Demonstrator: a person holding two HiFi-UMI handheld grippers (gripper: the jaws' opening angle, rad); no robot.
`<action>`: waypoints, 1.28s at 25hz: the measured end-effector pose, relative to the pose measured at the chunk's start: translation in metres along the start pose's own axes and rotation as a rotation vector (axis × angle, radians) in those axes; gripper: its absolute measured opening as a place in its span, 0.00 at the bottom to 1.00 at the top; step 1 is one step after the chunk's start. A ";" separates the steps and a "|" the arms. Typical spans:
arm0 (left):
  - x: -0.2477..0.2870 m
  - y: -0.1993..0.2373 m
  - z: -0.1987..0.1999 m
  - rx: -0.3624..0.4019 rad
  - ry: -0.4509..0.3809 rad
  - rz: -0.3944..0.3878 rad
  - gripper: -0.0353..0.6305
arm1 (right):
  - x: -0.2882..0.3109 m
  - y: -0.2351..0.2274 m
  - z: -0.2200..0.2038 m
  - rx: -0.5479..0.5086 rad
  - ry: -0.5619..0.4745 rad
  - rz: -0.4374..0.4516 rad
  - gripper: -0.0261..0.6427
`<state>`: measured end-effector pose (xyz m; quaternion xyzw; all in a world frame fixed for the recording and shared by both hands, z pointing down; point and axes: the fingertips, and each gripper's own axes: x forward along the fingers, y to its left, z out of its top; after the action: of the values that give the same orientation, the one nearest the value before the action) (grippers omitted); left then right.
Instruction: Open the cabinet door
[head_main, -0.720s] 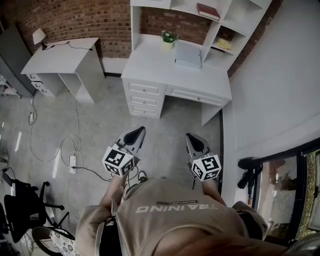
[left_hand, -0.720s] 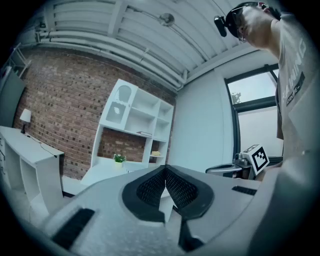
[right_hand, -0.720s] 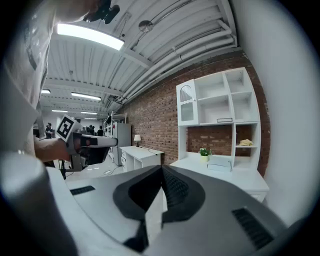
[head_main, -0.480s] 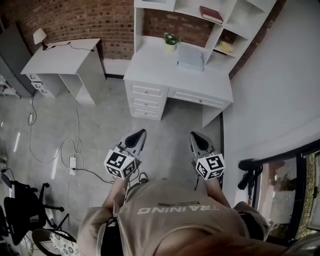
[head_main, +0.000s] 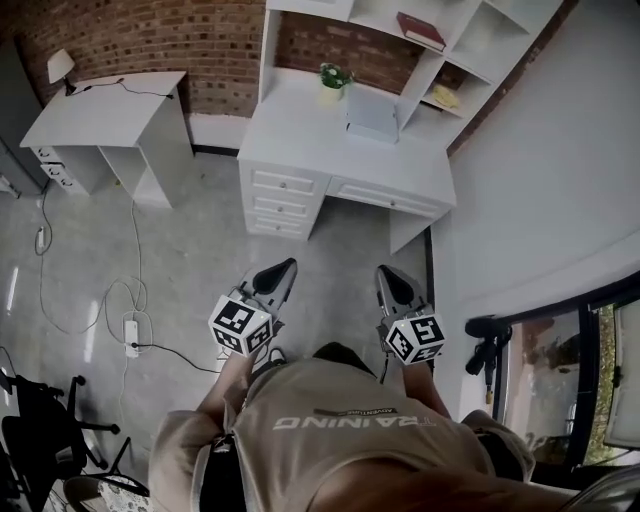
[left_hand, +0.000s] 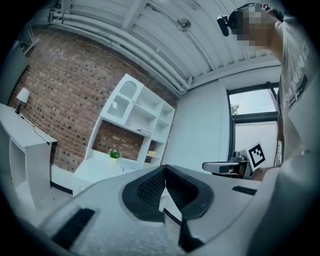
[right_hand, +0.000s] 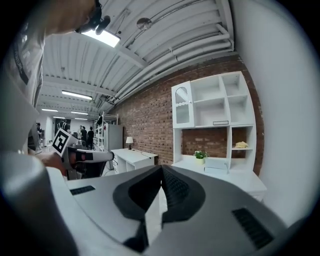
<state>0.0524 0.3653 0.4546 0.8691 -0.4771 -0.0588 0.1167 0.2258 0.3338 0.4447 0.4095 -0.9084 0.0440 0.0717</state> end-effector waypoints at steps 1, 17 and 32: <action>0.002 0.001 0.001 0.000 -0.001 -0.011 0.06 | 0.001 0.000 -0.001 -0.002 0.005 -0.008 0.06; 0.116 0.055 0.040 0.004 -0.013 0.024 0.06 | 0.111 -0.091 -0.014 0.074 0.033 0.068 0.06; 0.233 0.087 0.041 -0.052 0.009 0.081 0.06 | 0.219 -0.161 -0.030 -0.023 0.085 0.234 0.06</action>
<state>0.0987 0.1178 0.4399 0.8458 -0.5099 -0.0624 0.1438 0.2065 0.0698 0.5141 0.2977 -0.9466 0.0590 0.1093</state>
